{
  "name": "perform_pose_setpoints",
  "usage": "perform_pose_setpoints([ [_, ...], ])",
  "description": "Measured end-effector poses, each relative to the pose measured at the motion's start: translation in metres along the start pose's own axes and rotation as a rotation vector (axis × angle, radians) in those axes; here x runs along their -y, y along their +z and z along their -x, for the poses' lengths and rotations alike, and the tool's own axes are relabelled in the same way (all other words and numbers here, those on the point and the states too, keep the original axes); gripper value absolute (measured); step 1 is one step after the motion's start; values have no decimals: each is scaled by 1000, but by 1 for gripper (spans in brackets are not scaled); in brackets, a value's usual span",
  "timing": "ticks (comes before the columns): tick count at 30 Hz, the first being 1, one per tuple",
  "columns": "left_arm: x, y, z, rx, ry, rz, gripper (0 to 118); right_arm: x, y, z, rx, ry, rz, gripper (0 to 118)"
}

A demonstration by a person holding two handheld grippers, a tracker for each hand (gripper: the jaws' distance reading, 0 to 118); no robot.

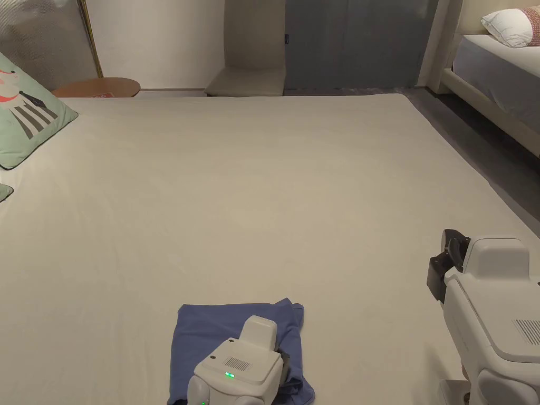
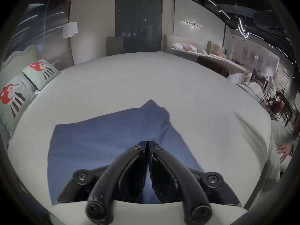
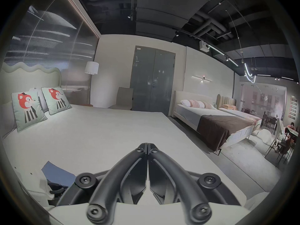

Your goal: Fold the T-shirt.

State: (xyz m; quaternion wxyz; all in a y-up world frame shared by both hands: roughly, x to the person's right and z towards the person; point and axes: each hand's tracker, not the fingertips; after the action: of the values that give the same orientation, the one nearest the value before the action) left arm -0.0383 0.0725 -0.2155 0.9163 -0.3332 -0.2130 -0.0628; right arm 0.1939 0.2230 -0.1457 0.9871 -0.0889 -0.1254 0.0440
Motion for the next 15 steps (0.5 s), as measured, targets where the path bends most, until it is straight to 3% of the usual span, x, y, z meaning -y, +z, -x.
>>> perform_pose_setpoints([
  [9,-5,1,-24,64,16,-7,0,0,1,-6,13,-1,0,1],
  [15,-32,40,-5,88,68,-123,0,-7,6,1,-1,-3,-19,1],
])
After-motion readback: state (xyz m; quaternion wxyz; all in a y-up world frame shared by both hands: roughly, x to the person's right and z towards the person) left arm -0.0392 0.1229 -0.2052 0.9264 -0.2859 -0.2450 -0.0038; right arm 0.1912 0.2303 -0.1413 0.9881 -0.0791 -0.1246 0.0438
